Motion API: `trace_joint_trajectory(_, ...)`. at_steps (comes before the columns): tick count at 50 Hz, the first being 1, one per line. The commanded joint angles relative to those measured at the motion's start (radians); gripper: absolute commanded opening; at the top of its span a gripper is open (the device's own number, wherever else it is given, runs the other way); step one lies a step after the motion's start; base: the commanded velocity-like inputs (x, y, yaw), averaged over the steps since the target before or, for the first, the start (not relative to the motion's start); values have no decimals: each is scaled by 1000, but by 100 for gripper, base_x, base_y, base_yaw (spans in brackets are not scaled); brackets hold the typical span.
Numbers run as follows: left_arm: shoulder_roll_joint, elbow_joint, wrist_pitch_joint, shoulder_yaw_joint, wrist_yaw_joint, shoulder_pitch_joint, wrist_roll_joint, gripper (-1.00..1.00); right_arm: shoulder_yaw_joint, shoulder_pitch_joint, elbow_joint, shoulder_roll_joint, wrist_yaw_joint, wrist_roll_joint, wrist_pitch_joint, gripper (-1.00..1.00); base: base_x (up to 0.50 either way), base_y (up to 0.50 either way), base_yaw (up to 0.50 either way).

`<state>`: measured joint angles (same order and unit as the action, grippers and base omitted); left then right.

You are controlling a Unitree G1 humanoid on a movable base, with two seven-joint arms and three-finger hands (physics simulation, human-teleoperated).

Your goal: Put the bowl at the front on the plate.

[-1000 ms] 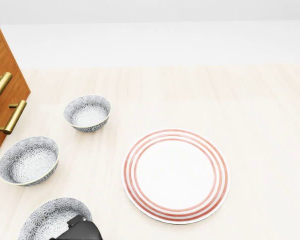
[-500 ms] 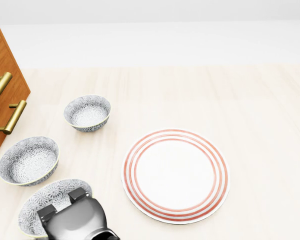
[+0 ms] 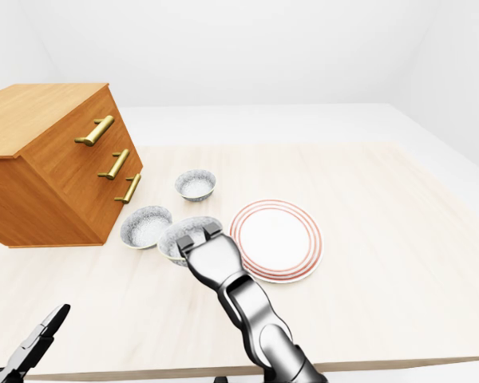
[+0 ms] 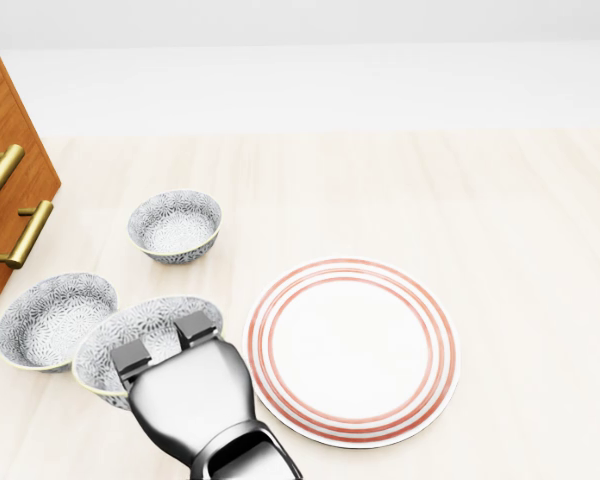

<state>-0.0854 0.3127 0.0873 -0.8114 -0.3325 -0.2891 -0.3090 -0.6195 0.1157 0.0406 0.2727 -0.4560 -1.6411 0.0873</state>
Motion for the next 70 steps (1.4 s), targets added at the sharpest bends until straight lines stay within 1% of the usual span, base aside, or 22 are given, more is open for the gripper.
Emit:
trace_joint_trajectory(1, 0, -4, 0, 6, -6, -1, 6, 100, 12, -44, 141, -51, 12, -101, 0, -100, 0, 0, 0)
trace_joint_trajectory(11, 1, -11, 0, 10, -8, 0, 12, 100, 32, -90, 207, -94, 6, -137, 0, -100, 0, 0, 0)
trace_joint_trajectory(13, 2, -19, 0, 12, -9, 3, 14, 100, 39, -109, 225, -102, 35, -131, 0, -100, 0, 0, 0)
trace_joint_trajectory(19, 3, -13, 0, 11, -9, -1, 8, 100, 39, -165, 268, -141, 56, -150, 0, -100, 0, 0, 0)
trace_joint_trajectory(20, 3, -4, 0, 8, -7, -4, 5, 100, 40, -173, 271, -145, 83, -139, 0, -100, 0, 0, 0)
trace_joint_trajectory(23, 3, -11, 0, 7, -7, 1, 8, 100, 34, -188, 290, -162, 102, -132, 0, -100, 0, 0, 0)
trace_joint_trajectory(24, 3, -14, 0, 8, -6, 2, 8, 100, 35, -200, 306, -163, 141, -129, 0, -100, 0, 0, 0)
trace_joint_trajectory(32, 4, -17, 0, 8, -7, 3, 7, 100, 51, -240, 362, -209, 261, -60, 0, -100, 0, 0, 0)
trace_joint_trajectory(33, 3, -15, 0, 8, -7, 2, 6, 100, 53, -255, 374, -214, 317, -51, 0, -100, 0, 0, 0)
trace_joint_trajectory(34, 3, -14, 0, 8, -6, 1, 5, 100, 54, -259, 376, -220, 336, -42, 0, -100, 0, 0, 0)
trace_joint_trajectory(35, 3, -13, 0, 9, -6, 1, 5, 100, 58, -260, 374, -226, 347, -30, 0, -100, 0, 0, 0)
trace_joint_trajectory(36, 4, -15, 0, 9, -6, 1, 5, 100, 67, -261, 363, -231, 390, 8, 0, -100, 0, 0, 0)
trace_joint_trajectory(38, 3, -13, 0, 8, -6, 0, 2, 100, 78, -265, 351, -240, 444, 51, 0, -100, 0, 0, 0)
trace_joint_trajectory(43, 1, 1, 0, 5, -6, -3, 0, 100, 88, -283, 320, -249, 519, 102, 0, -100, 0, 0, 0)
trace_joint_trajectory(45, 0, -1, 0, 4, -3, -2, 1, 100, 80, -280, 303, -253, 525, 129, 0, -100, 0, 0, 0)
trace_joint_trajectory(46, -1, -4, 0, 3, -2, -2, 1, 100, 77, -259, 252, -245, 500, 120, 0, -100, 0, 0, 0)
trace_joint_trajectory(47, -1, -4, 0, 3, -2, -2, 1, 100, 77, -258, 249, -244, 498, 119, 0, -100, 0, 0, 0)
trace_joint_trajectory(68, -1, -5, 0, 3, -2, -2, 1, 100, 79, -259, 249, -242, 498, 118, 0, -100, 0, 0, 0)
trace_joint_trajectory(70, 0, 2, 0, 2, -9, 0, 1, 100, 96, -267, 245, -253, 515, 131, 0, -100, 0, 0, 0)
